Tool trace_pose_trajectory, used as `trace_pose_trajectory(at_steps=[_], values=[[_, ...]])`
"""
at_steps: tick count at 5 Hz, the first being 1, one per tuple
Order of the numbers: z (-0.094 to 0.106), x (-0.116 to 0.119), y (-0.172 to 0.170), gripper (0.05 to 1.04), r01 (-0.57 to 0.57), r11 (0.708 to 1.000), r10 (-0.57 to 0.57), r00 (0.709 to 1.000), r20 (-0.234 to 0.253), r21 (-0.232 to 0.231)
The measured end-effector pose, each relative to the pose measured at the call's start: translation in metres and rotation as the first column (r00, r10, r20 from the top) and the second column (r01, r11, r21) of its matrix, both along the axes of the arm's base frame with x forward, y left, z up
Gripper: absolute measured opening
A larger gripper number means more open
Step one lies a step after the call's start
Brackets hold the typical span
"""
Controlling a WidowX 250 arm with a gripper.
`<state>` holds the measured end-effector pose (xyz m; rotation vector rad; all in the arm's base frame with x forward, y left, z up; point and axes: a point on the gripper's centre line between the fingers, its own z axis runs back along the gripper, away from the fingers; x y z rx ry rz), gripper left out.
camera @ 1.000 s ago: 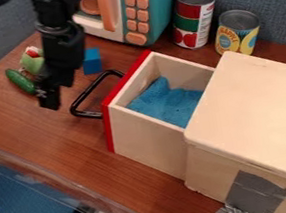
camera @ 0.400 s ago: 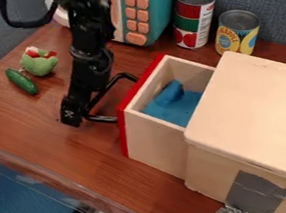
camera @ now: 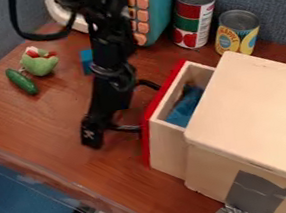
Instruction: Close the drawer
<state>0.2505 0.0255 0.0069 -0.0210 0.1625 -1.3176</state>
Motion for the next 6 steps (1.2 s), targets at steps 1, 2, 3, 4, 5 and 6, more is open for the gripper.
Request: trace_pose_trajectory(at_steps=[1,2,3,4,5,6], values=[[0.000,-0.002,-0.021,0.998,0.023,0.999,-0.023,1.000,-0.004,-0.024],[0.003,0.002,-0.033,0.998,0.011,0.999,-0.011,1.000,-0.002,-0.037],[0.001,0.008,-0.042,0.999,0.006,0.999,-0.007,1.000,-0.021,-0.053],[0.001,0.011,-0.047,0.999,0.003,0.998,-0.005,1.000,-0.031,-0.061],[0.000,0.013,-0.051,0.999,0.003,0.998,-0.006,0.999,-0.053,-0.068],[0.000,0.014,-0.052,0.999,-0.019,0.998,0.015,0.998,-0.062,-0.064]])
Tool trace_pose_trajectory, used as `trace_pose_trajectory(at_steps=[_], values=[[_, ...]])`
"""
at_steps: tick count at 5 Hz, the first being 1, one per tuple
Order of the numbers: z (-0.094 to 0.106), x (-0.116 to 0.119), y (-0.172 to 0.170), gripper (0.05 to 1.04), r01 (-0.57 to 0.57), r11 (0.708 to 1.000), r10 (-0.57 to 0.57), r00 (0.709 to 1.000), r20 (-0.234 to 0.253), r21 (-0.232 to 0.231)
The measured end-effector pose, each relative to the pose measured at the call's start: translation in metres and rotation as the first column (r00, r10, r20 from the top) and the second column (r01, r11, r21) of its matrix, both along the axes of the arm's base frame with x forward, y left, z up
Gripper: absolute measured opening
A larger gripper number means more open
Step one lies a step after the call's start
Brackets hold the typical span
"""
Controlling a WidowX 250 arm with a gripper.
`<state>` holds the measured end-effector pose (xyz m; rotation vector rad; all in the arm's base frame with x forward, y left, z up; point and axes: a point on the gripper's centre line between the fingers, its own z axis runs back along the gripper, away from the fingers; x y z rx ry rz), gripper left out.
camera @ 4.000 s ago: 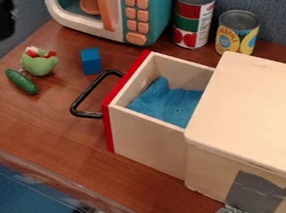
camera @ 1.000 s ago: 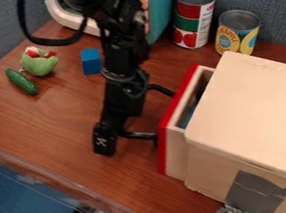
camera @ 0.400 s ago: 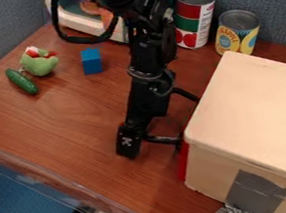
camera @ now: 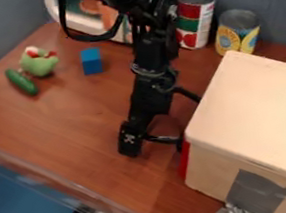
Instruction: Close the drawer
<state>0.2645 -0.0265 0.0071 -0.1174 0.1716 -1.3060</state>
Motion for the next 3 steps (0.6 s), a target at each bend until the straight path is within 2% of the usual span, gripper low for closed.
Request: trace_pose_trajectory(at_steps=[1,2,3], values=[[0.002,0.004,0.021,1.001,-0.191,0.976,0.184,0.980,0.079,0.100],[0.019,0.036,0.076,0.999,-0.463,0.883,0.435,0.870,0.233,0.077],[0.049,0.062,0.133,0.999,-0.677,0.735,0.664,0.709,0.240,-0.036]])
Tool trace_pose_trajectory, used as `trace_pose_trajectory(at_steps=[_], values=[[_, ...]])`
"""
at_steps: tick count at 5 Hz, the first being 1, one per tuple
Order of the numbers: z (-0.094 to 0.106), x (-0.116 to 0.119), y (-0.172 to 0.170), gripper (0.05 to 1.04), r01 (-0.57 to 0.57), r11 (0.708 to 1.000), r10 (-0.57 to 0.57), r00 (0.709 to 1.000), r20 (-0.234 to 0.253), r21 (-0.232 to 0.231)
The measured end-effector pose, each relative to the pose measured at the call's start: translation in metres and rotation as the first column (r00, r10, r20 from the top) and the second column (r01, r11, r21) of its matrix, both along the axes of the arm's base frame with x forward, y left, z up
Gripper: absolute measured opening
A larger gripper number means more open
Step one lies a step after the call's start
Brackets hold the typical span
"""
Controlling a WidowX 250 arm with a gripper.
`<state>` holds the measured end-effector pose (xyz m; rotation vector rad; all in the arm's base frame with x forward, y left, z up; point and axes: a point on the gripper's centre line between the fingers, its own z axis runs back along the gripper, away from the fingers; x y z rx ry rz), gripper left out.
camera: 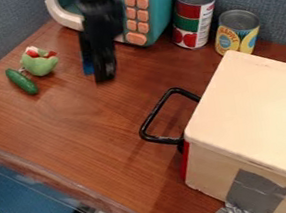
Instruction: Close the drawer
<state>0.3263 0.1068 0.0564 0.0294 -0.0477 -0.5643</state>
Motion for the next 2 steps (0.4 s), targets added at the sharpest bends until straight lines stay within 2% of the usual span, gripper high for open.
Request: trace_pose_trajectory(at_steps=[1,2], values=[[0.014,-0.025,0.056,0.999,-0.249,0.966,0.250,0.968,0.003,-0.070],[0.053,-0.057,0.099,0.999,-0.467,0.878,0.473,0.880,0.039,-0.106]])
